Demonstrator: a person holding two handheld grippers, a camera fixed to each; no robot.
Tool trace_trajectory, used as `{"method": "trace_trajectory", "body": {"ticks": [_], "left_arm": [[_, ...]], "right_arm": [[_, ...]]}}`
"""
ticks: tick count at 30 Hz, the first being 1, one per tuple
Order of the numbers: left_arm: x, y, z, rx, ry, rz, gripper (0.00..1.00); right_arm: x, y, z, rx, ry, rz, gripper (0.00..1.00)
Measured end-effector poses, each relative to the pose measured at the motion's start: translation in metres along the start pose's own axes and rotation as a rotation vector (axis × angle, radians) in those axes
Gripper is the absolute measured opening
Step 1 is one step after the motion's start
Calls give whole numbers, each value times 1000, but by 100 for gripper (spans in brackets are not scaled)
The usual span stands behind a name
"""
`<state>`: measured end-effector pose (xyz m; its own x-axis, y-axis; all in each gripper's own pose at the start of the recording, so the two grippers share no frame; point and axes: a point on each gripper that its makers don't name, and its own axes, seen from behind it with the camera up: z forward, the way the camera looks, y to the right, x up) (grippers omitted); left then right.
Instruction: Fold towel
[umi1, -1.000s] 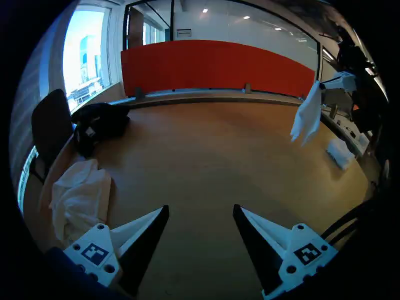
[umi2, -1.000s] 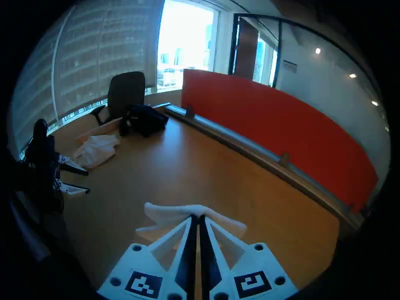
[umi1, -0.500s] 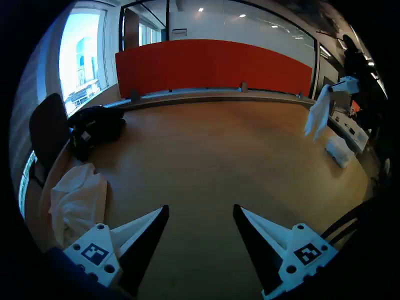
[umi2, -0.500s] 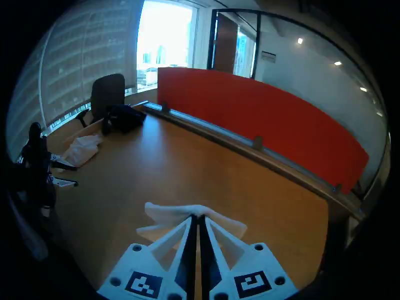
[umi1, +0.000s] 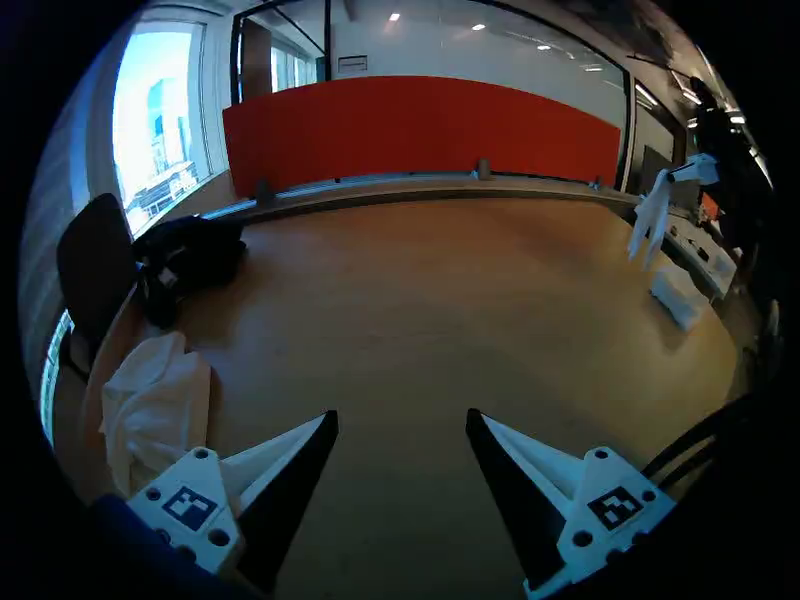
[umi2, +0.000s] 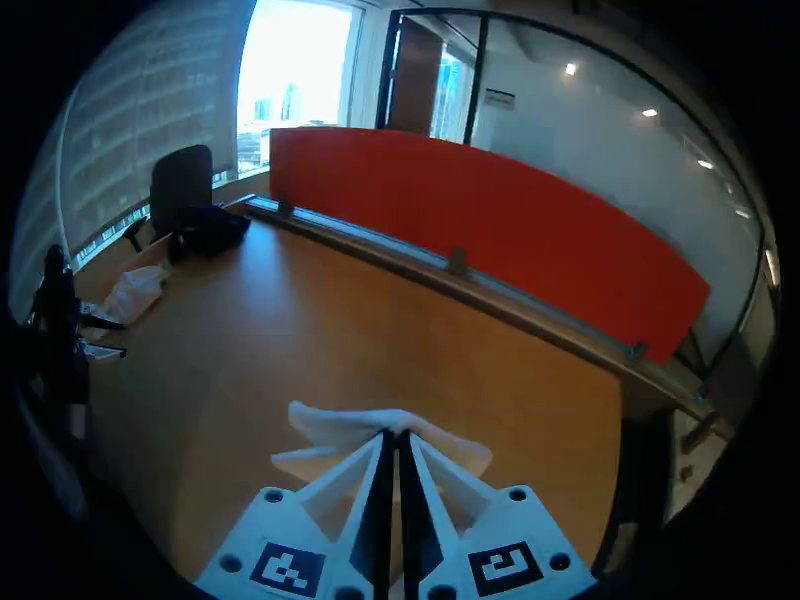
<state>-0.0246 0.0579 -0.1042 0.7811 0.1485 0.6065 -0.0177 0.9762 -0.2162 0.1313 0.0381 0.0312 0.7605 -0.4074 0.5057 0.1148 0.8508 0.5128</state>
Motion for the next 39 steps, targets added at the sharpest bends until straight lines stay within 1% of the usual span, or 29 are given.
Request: {"method": "trace_trajectory", "body": {"ticks": [12,24,30,39], "left_arm": [[5,6,0,1,-1,13,95],[7,11,0,5,-2,14,95],[7,13,-1,6,-4,15,95],[7,15,-2,5,-6,19,95]], "right_arm": [[-21,43,-8,-44,-36,20,5],[-40,77,-12,-81,-64,50,5],[-46,88,-12,-91,-70,71,5],[-57,90,-15,-96,-86,76,5]]}}
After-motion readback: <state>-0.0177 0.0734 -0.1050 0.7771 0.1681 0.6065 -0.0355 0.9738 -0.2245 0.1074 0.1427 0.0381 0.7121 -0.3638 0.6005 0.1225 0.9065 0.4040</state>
